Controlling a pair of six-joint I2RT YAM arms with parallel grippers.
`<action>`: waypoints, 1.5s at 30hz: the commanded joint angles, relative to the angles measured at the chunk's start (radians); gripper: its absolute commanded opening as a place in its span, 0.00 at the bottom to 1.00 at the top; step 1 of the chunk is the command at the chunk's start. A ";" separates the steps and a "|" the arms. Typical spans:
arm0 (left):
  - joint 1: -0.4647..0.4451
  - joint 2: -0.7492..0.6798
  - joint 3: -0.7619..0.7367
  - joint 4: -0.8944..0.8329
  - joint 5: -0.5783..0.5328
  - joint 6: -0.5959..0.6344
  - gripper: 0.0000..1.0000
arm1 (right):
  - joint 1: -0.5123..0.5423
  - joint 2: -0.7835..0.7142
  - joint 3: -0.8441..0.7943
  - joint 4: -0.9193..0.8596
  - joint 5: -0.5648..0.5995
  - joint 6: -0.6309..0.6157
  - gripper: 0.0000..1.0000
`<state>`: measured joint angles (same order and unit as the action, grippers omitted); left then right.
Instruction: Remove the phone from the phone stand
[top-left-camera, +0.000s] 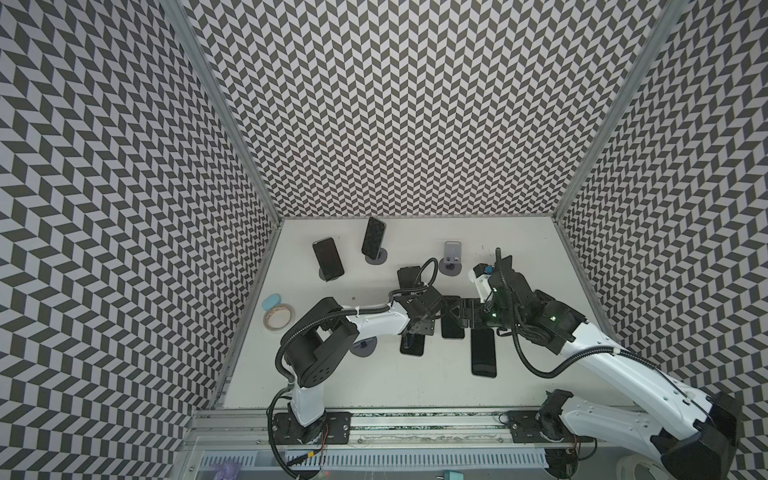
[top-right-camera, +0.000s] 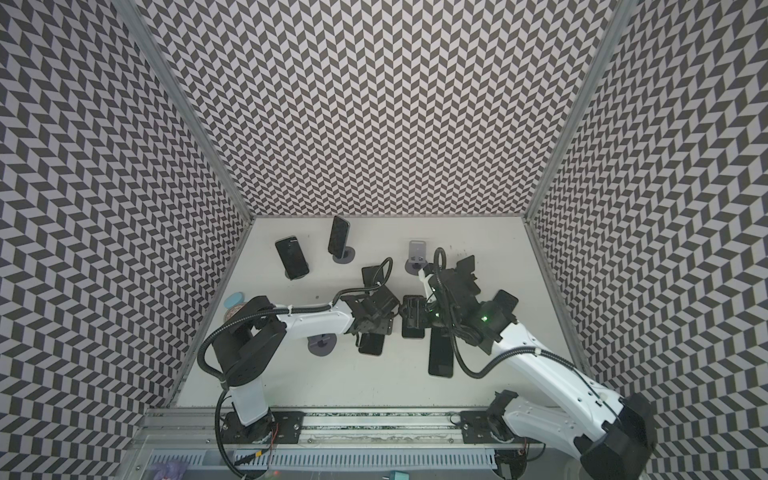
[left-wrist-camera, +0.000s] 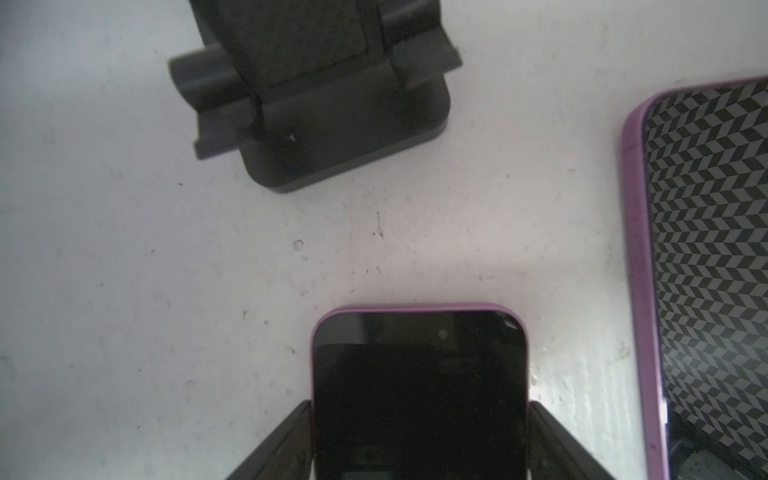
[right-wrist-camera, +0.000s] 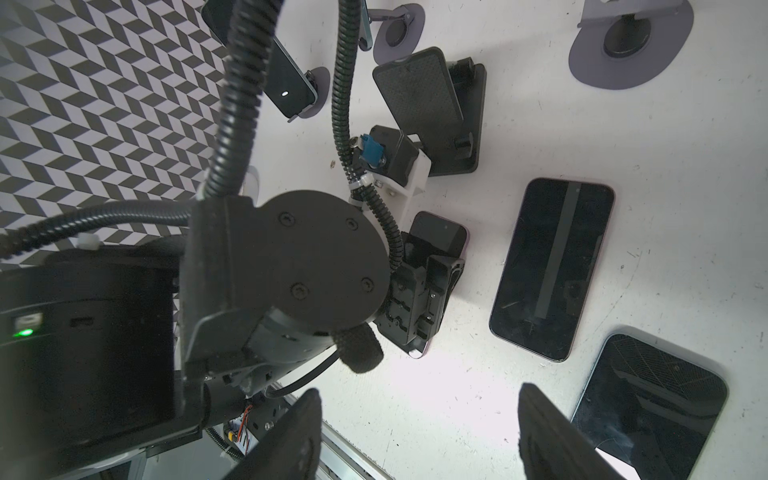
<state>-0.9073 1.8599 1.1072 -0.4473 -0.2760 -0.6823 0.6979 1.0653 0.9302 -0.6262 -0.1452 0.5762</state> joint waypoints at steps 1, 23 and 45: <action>0.007 0.083 -0.048 -0.067 0.077 -0.035 0.79 | -0.003 -0.021 0.000 0.040 0.015 -0.008 0.73; 0.006 0.048 -0.014 -0.083 0.081 -0.042 0.82 | -0.003 -0.034 -0.015 0.048 0.006 -0.003 0.73; -0.001 -0.048 0.032 -0.125 0.041 -0.034 0.87 | -0.003 -0.035 0.003 0.039 0.013 0.014 0.75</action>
<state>-0.9073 1.8420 1.1267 -0.5251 -0.2401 -0.6979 0.6979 1.0328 0.9188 -0.6228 -0.1455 0.5850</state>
